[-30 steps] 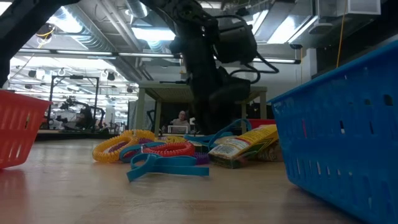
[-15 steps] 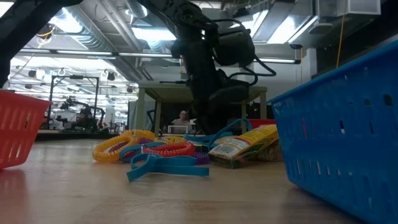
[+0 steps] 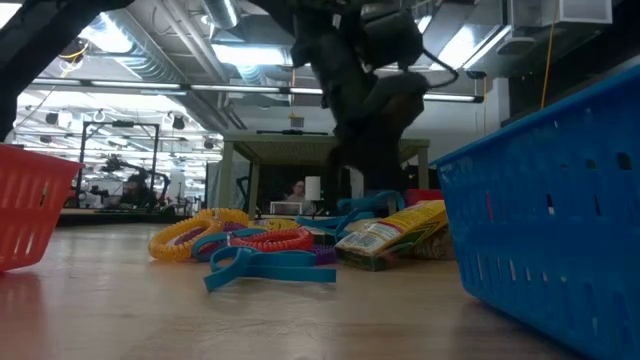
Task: Pick & Place Office Desk Supplies
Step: Put the blue rubber band into the red basket
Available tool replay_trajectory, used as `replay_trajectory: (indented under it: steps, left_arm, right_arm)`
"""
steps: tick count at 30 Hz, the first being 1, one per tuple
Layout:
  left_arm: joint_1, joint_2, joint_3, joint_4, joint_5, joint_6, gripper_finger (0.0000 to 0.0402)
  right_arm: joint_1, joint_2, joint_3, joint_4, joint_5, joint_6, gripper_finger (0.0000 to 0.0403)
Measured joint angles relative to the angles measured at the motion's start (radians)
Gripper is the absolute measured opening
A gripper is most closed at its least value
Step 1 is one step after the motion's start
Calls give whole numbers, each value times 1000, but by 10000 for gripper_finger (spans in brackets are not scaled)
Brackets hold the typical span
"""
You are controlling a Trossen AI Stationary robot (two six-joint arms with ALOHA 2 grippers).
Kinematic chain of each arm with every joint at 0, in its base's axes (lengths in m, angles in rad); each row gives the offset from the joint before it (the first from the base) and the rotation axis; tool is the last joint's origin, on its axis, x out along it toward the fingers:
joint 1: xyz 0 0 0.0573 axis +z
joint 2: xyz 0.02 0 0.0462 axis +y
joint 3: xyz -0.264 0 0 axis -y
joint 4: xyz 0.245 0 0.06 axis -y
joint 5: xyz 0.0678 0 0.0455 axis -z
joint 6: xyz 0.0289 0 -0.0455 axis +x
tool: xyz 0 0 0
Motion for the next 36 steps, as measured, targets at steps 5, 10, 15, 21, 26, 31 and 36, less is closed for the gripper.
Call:
replay_trajectory:
  steps: [5,10,15,21,26,31,36]
  left_arm:
    - [0,0,50,-85,-10,31,2]
    - [0,-1,59,-164,-9,56,3]
    - [0,-1,59,-170,-6,63,3]
    - [-3,-9,145,-99,49,43,3]
    - [-1,-11,219,-59,49,55,3]
    - [14,3,210,97,53,93,3]
    - [32,65,204,240,112,84,3]
  right_arm:
    - [0,0,0,0,0,0,114]
    - [0,0,0,0,0,0,114]
    - [0,0,0,0,0,-1,114]
    - [0,0,0,0,-1,-1,114]
    - [0,0,0,0,-4,-3,114]
    - [0,0,0,0,-5,-3,114]
    - [0,0,0,0,-5,-3,114]
